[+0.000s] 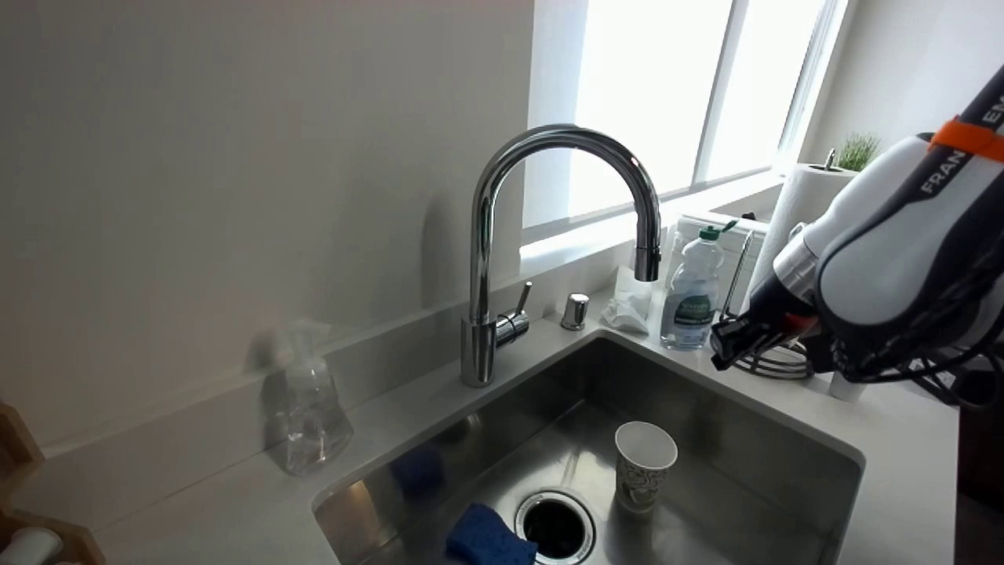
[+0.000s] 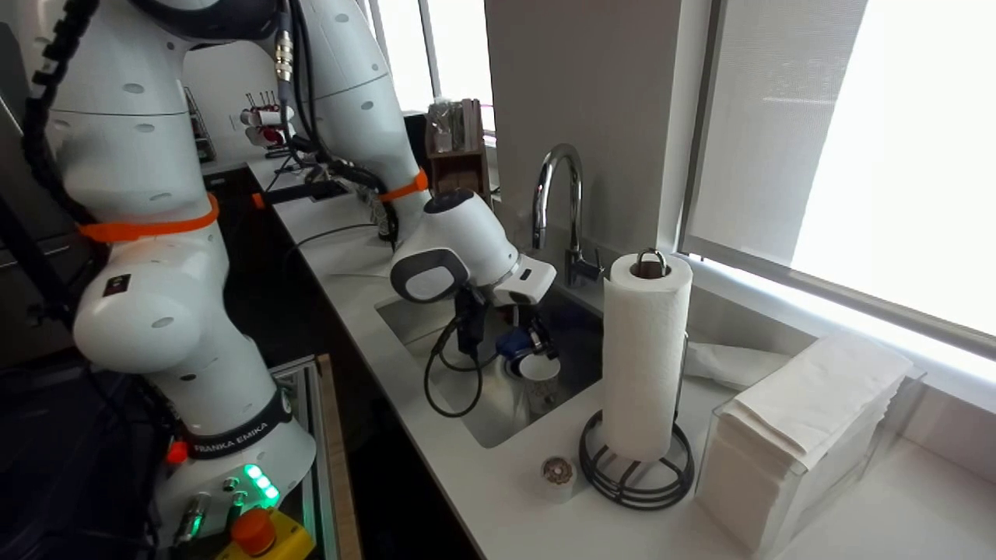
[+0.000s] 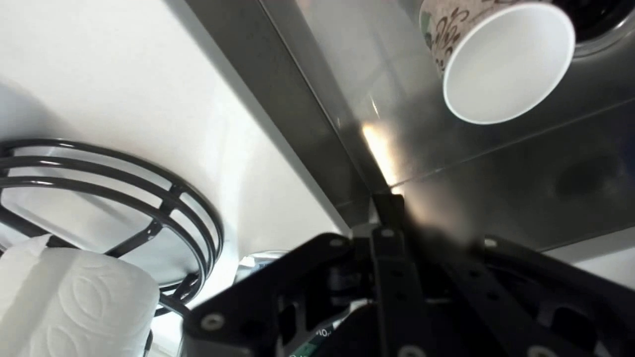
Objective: Put the paper cup inside the sink under the tap
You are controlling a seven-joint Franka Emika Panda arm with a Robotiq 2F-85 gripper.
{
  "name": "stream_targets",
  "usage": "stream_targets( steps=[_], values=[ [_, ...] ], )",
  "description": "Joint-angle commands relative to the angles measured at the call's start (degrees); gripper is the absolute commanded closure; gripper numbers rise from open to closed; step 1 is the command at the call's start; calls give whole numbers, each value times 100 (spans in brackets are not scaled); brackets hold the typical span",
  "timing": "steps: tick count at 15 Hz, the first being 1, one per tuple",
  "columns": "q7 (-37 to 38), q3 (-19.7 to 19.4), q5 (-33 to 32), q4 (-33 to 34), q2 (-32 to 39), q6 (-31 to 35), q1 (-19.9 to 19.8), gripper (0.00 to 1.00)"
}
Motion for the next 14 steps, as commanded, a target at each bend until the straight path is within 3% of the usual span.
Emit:
stream_targets(
  steps=[1, 3, 4, 5, 6, 7, 8, 14],
  values=[
    [-1300, -1062, 581, -264, -888, -1455, 830, 100],
    [-1455, -1413, -85, 1, -977, -2279, 897, 98],
    [-1406, -1483, -493, -7, -1203, -2660, 872, 73],
    [-1240, -995, -1044, 21, -1438, -3052, 314, 72],
    [-1127, -1338, -1493, -434, -2072, -3353, 672, 70],
    [-1247, -869, -1601, -405, -2307, -3775, 313, 64],
    [-1256, -785, -1679, 7, -2300, -4314, 360, 56],
    [-857, 82, -1754, -57, -4338, -6728, 657, 11]
  ],
)
